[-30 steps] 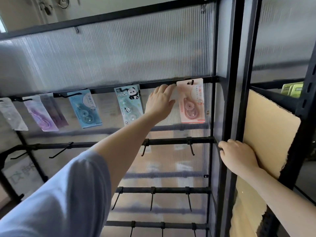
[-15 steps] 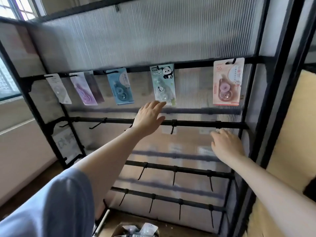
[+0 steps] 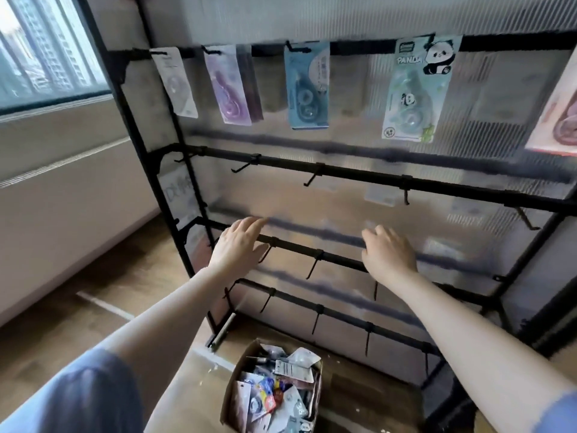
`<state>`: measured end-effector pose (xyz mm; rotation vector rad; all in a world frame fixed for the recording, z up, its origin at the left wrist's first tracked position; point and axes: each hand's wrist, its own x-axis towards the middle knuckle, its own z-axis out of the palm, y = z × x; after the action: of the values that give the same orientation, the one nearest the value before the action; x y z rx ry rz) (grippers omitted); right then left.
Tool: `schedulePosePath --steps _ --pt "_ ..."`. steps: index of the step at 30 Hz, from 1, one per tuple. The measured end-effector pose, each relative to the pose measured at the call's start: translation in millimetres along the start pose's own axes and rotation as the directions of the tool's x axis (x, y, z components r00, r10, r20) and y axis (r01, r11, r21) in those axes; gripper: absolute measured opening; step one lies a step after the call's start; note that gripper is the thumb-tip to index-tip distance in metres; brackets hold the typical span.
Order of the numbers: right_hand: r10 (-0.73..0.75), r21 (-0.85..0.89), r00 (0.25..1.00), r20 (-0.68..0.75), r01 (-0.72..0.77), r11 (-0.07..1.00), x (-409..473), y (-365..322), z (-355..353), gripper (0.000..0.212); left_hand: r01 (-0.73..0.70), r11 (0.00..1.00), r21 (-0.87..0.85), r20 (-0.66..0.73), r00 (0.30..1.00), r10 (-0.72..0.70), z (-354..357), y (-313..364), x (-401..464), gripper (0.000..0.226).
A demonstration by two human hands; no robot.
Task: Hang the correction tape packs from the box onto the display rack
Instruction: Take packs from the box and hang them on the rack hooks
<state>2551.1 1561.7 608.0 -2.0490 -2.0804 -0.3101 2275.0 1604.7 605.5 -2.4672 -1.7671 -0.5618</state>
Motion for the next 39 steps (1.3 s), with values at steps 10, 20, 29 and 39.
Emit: schedulePosePath --steps 10,20,29,39 --pt "-0.011 -0.06 0.98 0.196 0.023 0.998 35.7 -120.1 77.8 0.031 0.104 0.992 -0.071 0.075 0.992 -0.098 45.5 -139.1 -20.8 0.053" --pt "0.041 -0.049 0.926 0.376 -0.024 0.999 19.8 -172.1 176.6 0.034 0.169 0.975 -0.143 0.276 0.953 -0.125 139.8 -209.3 -46.5 0.05" --pt "0.038 0.011 0.816 0.577 -0.055 0.998 -38.2 -156.4 315.7 0.034 0.205 0.971 -0.123 0.508 0.854 -0.116 278.1 -217.1 -130.2 0.052" --pt "0.049 0.066 0.681 0.73 -0.142 0.988 -119.0 -148.6 464.0 0.043 0.248 0.963 -0.104 0.671 0.732 -0.116 408.6 -231.9 -200.1 0.053"
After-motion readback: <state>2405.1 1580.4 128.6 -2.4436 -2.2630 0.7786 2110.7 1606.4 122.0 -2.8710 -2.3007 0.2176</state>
